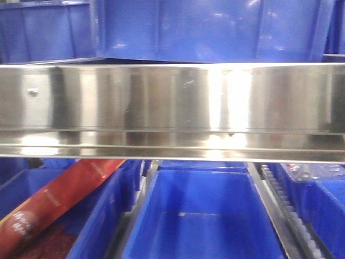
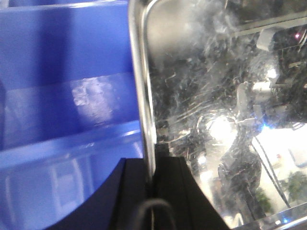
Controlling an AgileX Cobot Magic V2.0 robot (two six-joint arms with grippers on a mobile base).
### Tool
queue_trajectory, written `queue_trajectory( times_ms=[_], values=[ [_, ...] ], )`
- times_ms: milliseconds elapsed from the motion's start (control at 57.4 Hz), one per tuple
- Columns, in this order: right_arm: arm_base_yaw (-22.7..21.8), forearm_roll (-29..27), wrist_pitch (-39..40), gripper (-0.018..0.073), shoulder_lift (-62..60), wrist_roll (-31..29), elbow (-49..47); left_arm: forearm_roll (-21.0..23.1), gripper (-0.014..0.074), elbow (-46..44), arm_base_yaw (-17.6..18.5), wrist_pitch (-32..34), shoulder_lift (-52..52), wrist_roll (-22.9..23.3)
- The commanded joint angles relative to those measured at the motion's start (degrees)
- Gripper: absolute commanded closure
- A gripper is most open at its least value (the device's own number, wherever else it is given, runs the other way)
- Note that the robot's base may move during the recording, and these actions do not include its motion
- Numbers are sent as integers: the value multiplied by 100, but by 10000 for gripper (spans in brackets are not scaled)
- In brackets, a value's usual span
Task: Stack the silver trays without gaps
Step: 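Hold the tray with both grippers while the base turns away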
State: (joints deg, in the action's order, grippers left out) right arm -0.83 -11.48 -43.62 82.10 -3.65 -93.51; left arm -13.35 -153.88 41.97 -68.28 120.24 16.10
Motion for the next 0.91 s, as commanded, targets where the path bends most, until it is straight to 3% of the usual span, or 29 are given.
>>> queue_trajectory(
  times_ms=[0, 888],
  values=[
    [28, -28, 320, 640, -92, -81, -81, 1, 615, -63, 55, 186, -116, -49],
    [28, -28, 320, 640, -92, -81, -81, -10, 615, -63, 55, 186, -116, -49]
  ],
)
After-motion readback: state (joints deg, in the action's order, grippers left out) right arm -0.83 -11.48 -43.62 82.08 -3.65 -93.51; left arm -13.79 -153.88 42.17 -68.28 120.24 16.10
